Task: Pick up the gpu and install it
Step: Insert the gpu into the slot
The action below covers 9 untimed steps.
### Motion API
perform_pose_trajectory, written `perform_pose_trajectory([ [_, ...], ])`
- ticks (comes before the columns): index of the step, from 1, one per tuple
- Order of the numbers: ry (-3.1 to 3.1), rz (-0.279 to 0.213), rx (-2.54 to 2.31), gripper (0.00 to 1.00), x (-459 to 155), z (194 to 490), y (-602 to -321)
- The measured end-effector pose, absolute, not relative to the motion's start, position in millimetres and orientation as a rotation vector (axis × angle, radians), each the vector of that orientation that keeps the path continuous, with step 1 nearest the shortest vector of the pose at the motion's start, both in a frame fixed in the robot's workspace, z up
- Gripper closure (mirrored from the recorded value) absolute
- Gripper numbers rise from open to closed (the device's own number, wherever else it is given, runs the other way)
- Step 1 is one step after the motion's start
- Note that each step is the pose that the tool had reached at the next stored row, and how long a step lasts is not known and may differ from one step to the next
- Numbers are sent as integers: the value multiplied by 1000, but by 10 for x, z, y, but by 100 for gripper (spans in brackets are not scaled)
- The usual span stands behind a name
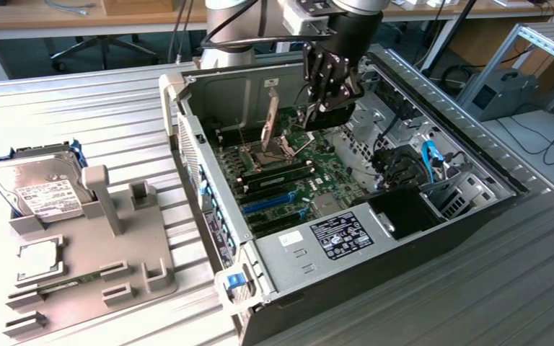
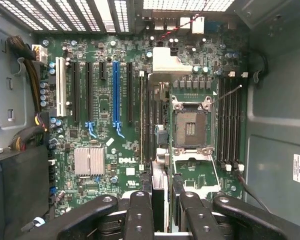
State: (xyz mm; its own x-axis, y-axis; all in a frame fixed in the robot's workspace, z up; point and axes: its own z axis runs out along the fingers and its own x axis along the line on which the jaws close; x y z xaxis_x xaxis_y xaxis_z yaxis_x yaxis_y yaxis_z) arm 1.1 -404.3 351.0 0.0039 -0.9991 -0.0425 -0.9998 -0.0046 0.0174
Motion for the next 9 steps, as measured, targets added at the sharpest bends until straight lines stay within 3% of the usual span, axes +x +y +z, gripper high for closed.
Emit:
perform_pose_trajectory([
  [9,2204,66,-2213,74,-74,3470,-4104],
])
